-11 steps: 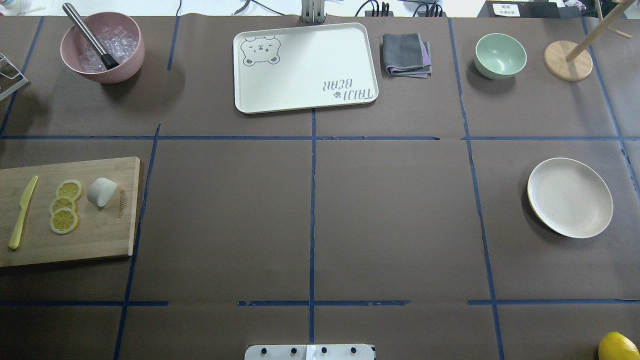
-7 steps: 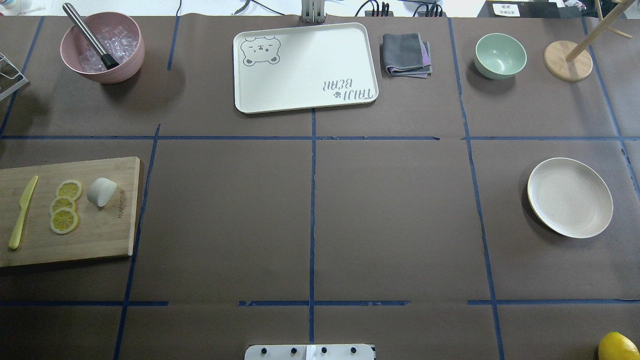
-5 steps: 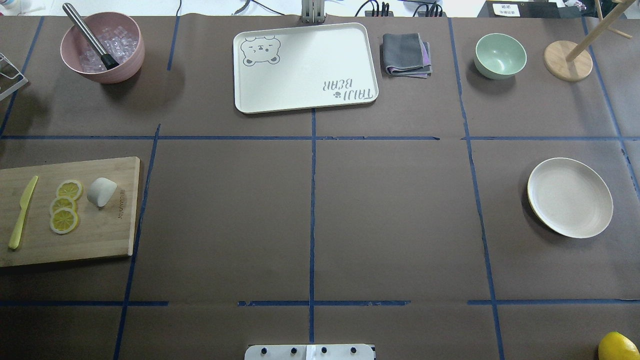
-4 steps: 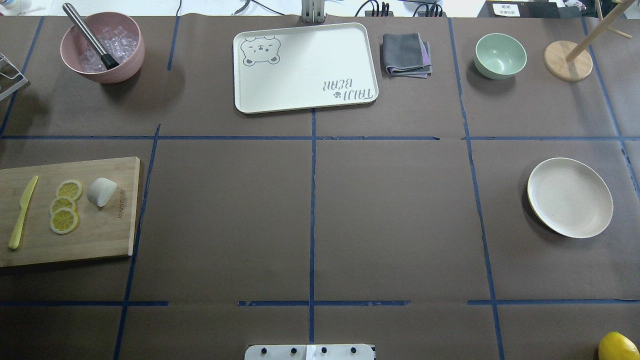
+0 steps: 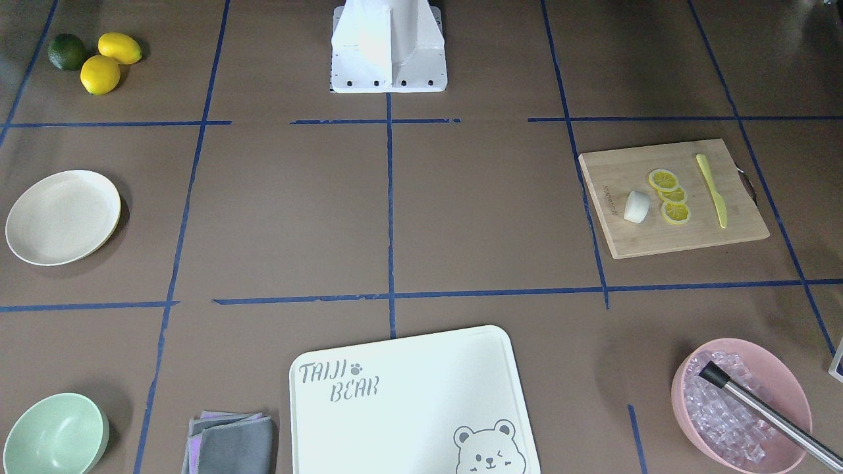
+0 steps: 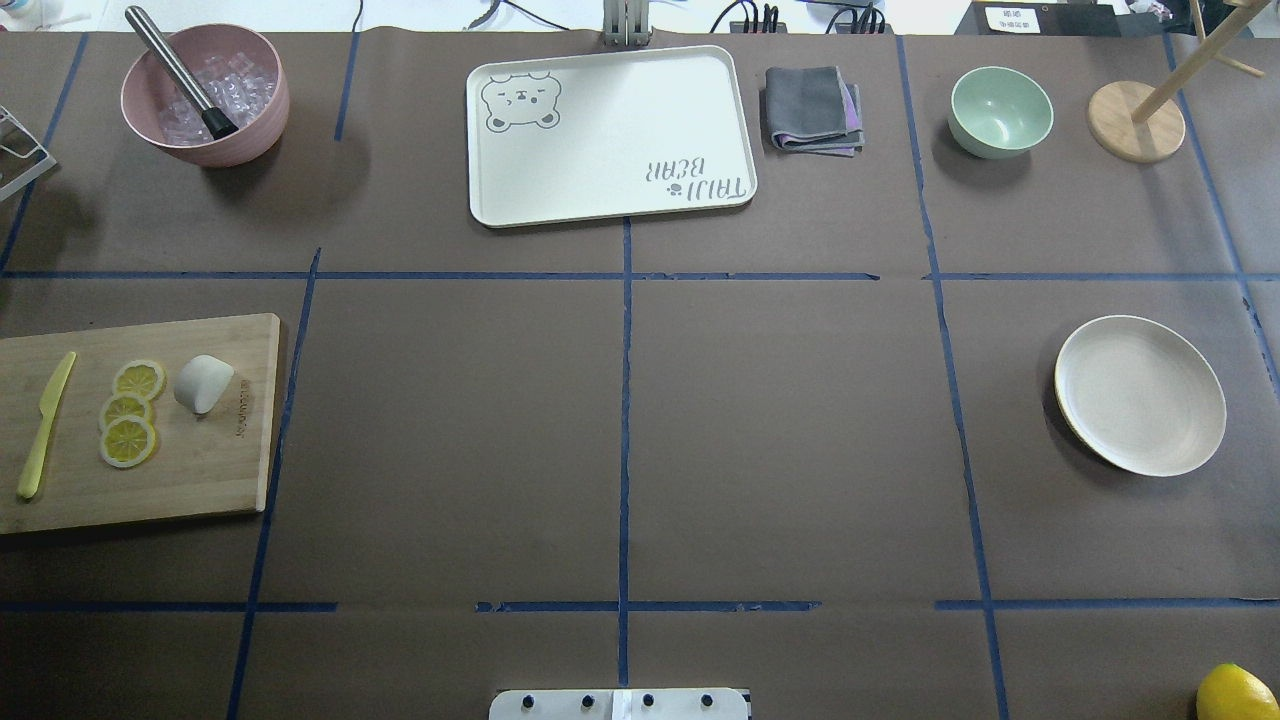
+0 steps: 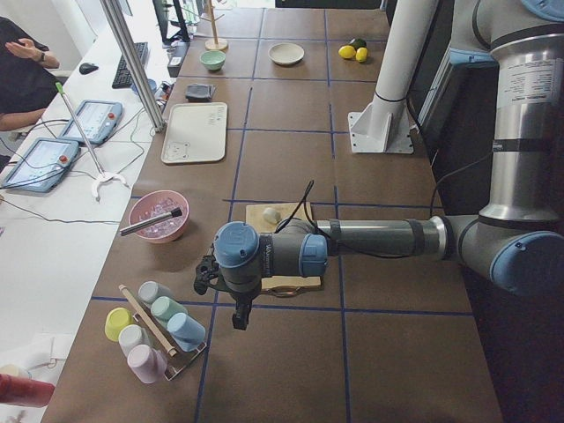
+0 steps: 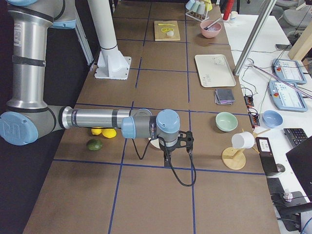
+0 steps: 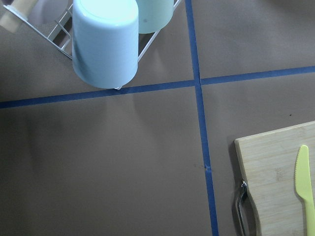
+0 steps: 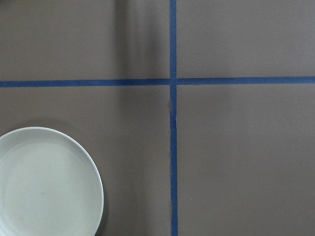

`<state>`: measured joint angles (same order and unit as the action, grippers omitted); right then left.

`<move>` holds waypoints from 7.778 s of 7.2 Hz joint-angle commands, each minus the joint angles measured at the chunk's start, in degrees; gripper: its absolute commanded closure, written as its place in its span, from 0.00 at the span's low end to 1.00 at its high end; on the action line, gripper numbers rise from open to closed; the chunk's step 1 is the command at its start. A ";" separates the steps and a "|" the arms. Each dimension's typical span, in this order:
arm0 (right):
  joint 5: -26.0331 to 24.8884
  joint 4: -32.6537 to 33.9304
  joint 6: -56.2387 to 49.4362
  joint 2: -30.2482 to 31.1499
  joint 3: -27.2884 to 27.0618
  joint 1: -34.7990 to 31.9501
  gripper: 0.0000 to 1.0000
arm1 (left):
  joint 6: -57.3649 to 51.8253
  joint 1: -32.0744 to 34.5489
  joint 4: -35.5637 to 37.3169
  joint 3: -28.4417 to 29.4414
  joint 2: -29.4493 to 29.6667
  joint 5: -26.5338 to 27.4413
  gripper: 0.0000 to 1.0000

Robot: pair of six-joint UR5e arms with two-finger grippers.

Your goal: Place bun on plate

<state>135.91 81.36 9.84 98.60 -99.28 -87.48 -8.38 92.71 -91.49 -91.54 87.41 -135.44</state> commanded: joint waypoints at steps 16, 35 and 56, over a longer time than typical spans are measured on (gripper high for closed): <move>-8.20 -36.28 35.34 2.30 12.10 25.25 0.76 | 0.12 0.01 0.00 -2.42 -0.22 0.00 0.00; -33.16 -19.41 81.48 -35.85 2.51 58.29 1.00 | 0.21 0.01 0.08 -3.73 -1.27 0.00 0.00; -11.72 19.97 13.99 -21.09 -13.74 20.07 0.00 | 57.60 -46.12 -22.33 -9.56 5.83 17.23 0.00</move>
<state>123.14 101.41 26.32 75.98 -113.06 -65.52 48.93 48.13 -113.50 -103.71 91.35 -118.93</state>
